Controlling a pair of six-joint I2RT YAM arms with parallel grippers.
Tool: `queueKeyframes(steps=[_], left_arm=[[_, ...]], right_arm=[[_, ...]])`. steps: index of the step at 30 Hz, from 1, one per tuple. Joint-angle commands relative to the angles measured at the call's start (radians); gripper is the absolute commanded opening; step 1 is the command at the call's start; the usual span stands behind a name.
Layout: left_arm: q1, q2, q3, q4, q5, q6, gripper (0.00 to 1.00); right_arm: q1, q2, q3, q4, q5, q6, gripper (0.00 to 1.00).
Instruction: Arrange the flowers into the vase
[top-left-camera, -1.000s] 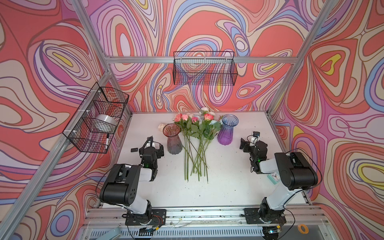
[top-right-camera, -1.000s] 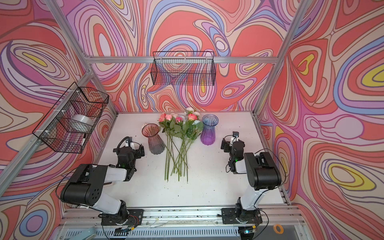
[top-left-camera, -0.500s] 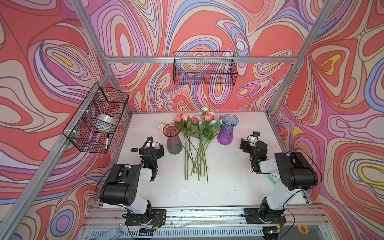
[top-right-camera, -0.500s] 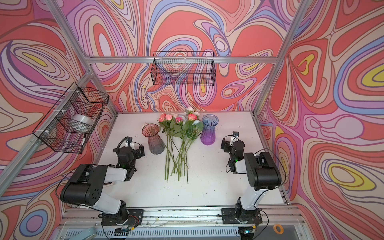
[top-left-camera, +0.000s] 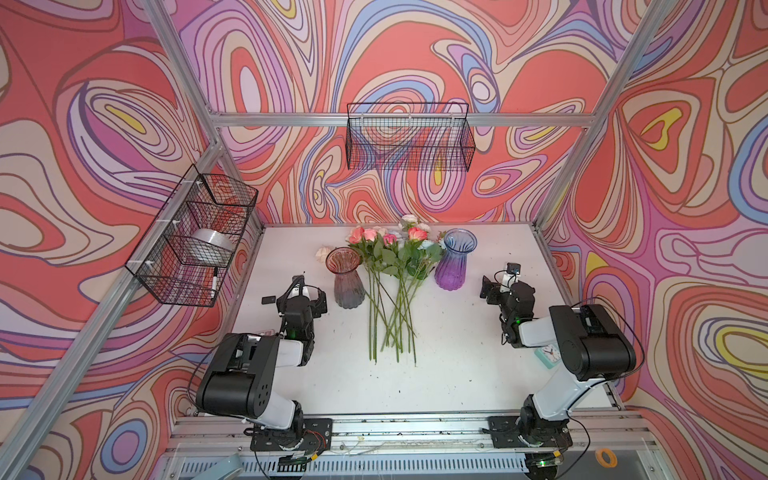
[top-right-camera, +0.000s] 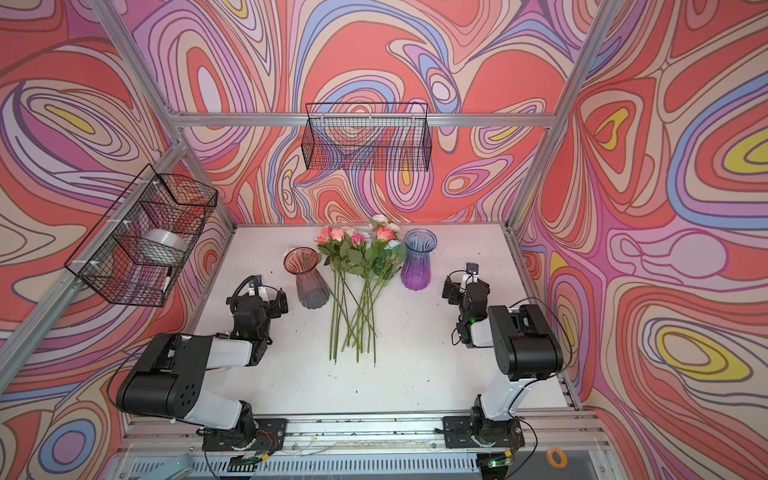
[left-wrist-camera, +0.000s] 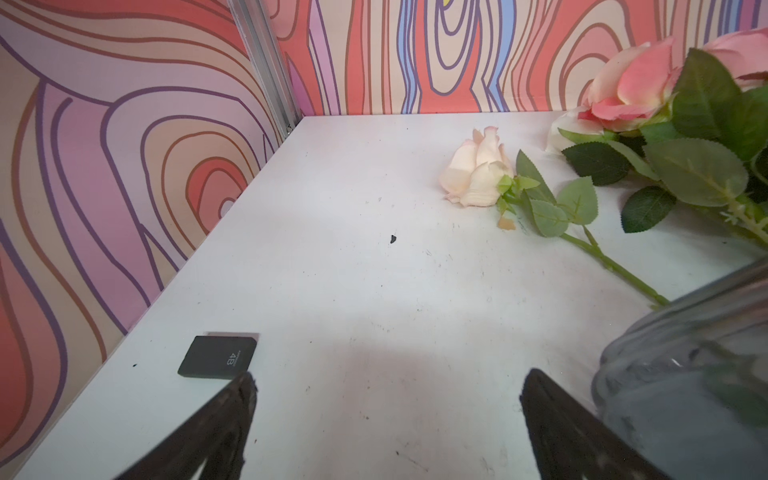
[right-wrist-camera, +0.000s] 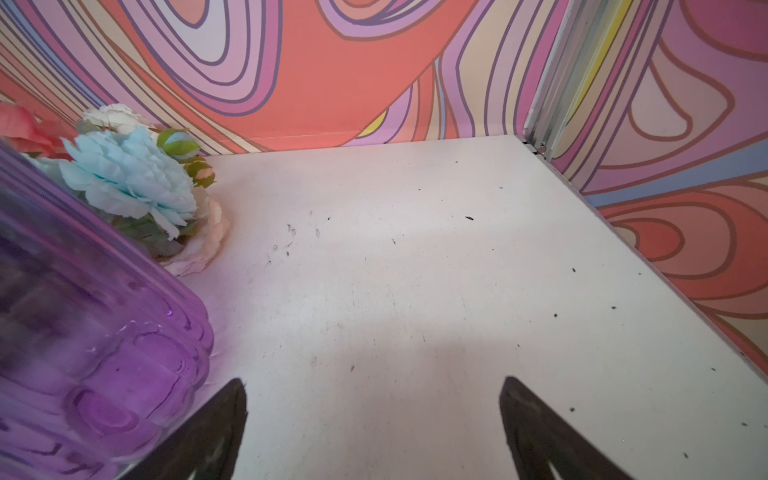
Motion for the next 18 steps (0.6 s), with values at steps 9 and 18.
queueKeyframes(steps=[9, 18], left_arm=[[0.002, -0.029, -0.060, 0.141, -0.015, 0.004, 1.00], [-0.009, -0.505, 0.276, -0.684, -0.139, 0.009, 1.00]], right_arm=[[0.007, -0.166, 0.241, -0.547, 0.246, 0.112, 0.98], [0.018, -0.192, 0.721, -1.304, 0.375, 0.256, 0.98]])
